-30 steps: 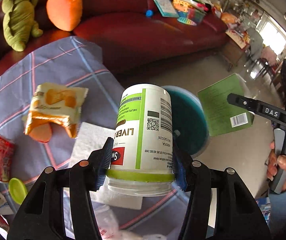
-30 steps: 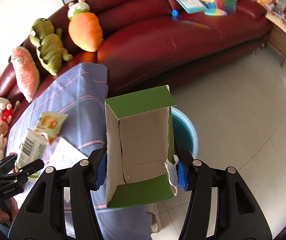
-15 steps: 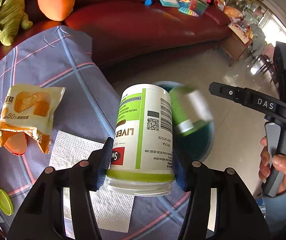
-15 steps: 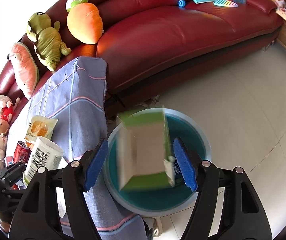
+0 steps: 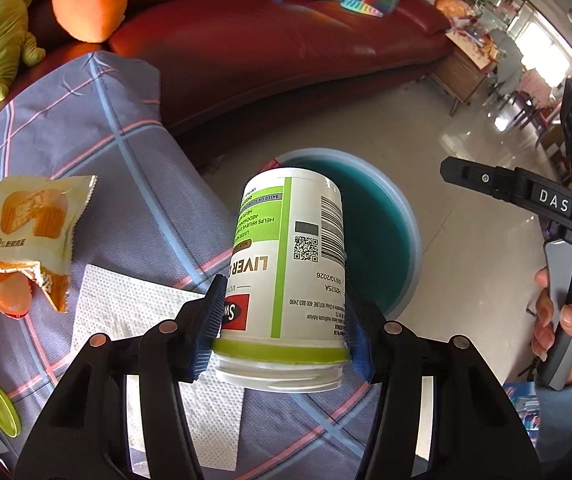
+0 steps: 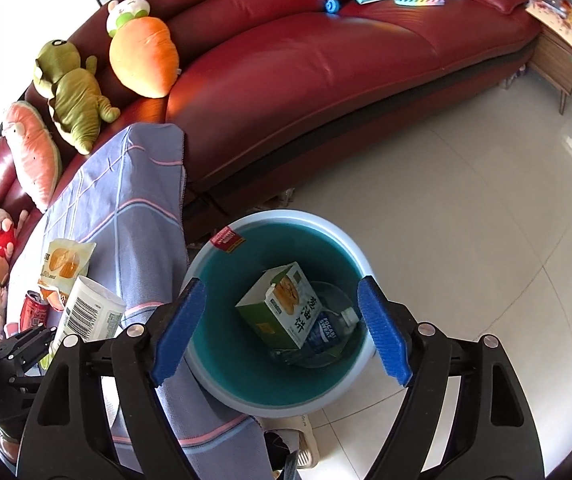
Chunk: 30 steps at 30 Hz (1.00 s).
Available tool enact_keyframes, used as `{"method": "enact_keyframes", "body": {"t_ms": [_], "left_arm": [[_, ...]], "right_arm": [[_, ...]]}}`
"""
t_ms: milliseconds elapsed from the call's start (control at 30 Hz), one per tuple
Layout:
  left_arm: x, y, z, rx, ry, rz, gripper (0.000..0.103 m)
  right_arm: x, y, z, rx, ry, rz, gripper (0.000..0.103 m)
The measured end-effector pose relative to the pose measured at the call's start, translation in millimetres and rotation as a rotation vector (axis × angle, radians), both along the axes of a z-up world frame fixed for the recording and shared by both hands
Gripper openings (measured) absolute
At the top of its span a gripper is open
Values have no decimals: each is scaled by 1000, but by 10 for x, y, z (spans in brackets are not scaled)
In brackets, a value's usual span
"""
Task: Collect trash
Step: 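Carry both items to the teal bin and open both tools to drop them, then move both tools back over the table toward the remaining trash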
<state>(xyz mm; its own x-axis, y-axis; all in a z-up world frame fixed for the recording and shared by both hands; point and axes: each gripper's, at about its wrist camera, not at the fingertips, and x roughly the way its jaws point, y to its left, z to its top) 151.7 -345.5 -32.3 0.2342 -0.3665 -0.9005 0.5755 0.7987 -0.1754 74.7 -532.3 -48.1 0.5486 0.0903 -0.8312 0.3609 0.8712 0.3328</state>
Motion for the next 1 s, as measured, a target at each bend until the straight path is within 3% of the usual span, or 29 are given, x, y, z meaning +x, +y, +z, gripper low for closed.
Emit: {"method": "enact_keyframes", "body": {"t_ms": [300,367,433,1000], "left_arm": [[-50,-418,-166,18,32,-78,58],[-38,-467,-177,24,30,-71,78],[-54,-449,-151,25,10,-55,87],[-106,27,2,-17,14,3,94]], "right_arm": [[-141,-149,40,-14,7,-48,76],[-165,-171,35,-16,10,-55,76],[-184,-177,33,-20,14,-57,76],[-163,109,154,-58,52,-25,84]]}}
